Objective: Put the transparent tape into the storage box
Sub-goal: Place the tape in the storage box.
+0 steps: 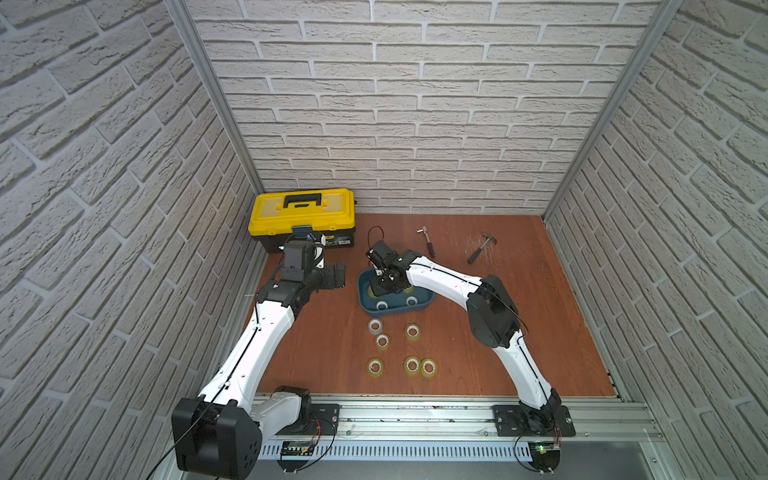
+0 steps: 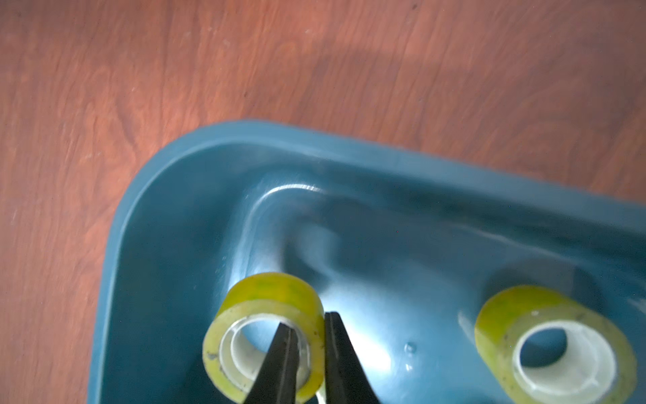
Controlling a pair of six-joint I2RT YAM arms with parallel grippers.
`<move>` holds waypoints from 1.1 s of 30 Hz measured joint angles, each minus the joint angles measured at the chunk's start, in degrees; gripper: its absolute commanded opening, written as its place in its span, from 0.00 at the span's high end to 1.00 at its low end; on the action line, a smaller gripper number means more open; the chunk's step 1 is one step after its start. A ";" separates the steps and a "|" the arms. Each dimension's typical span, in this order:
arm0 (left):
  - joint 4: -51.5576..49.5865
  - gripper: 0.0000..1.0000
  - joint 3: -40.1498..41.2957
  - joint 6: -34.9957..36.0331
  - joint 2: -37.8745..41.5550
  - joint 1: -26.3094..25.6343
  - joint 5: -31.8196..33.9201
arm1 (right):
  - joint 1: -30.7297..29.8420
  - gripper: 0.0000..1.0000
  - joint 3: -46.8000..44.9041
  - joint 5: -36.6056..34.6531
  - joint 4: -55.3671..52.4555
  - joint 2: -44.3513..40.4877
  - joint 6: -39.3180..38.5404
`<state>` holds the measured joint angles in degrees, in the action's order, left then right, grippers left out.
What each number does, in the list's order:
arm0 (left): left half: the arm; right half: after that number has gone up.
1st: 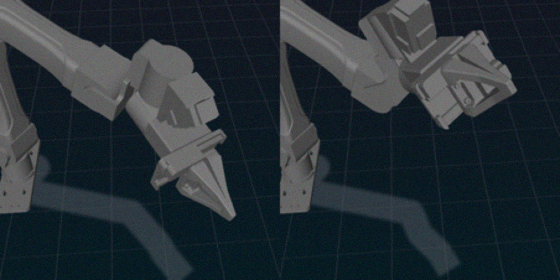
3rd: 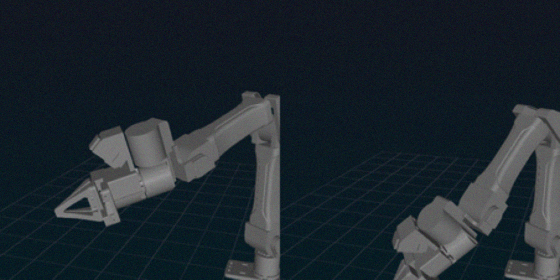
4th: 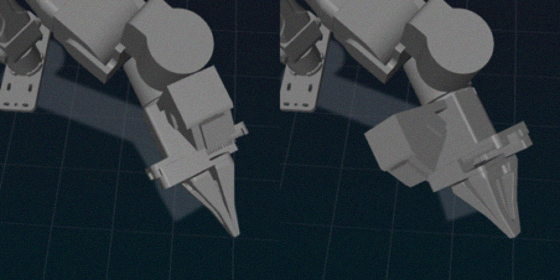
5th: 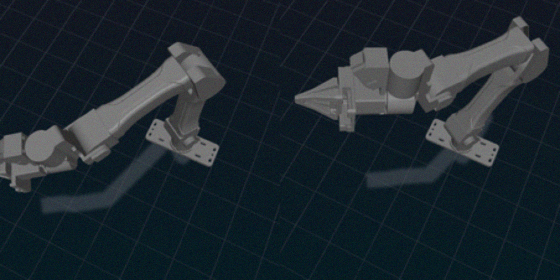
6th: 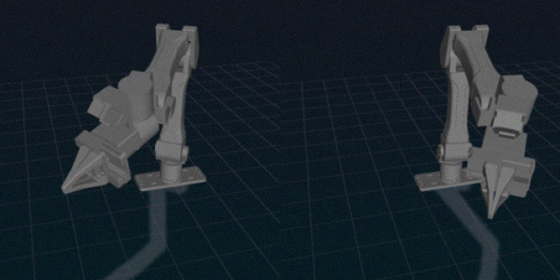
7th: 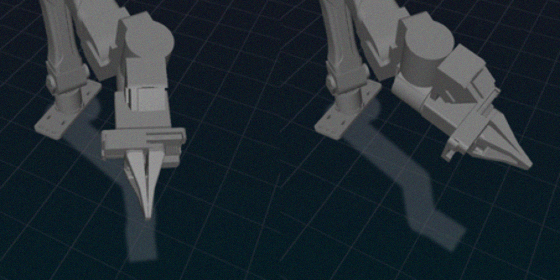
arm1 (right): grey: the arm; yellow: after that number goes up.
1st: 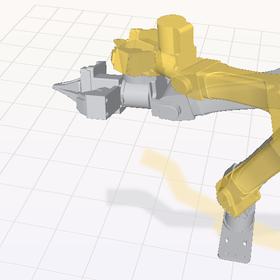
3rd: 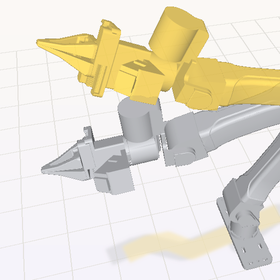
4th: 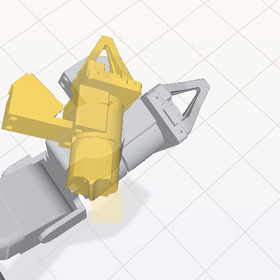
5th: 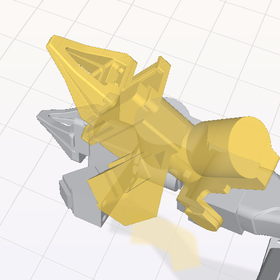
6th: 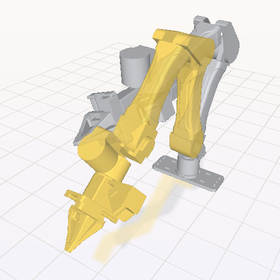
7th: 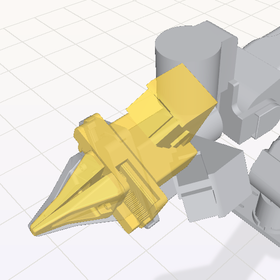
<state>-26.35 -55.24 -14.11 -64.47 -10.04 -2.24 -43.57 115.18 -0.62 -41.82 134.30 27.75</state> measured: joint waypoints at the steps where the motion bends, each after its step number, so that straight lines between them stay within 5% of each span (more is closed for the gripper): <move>1: 0.00 0.02 -0.02 0.00 0.04 -0.07 0.00 | 0.22 0.90 0.55 0.13 0.09 0.42 0.11; 6: 0.02 0.02 -0.02 0.04 0.37 -0.26 0.02 | 0.48 0.86 2.12 0.66 0.48 1.73 0.55; 15: 0.04 0.02 0.00 0.46 0.44 -0.79 0.07 | 0.50 0.55 4.26 3.15 1.14 3.30 2.43; 21: 0.04 0.02 0.00 1.07 0.46 -1.40 0.72 | 0.50 0.52 2.34 4.44 2.51 2.03 3.21; 33: 0.20 0.02 0.00 2.73 2.32 -4.50 2.25 | 0.44 0.53 -20.85 4.68 7.72 -25.75 2.89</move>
<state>-26.15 -55.24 -11.38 -62.15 -14.55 0.01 -43.13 94.32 4.05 -34.11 108.55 30.63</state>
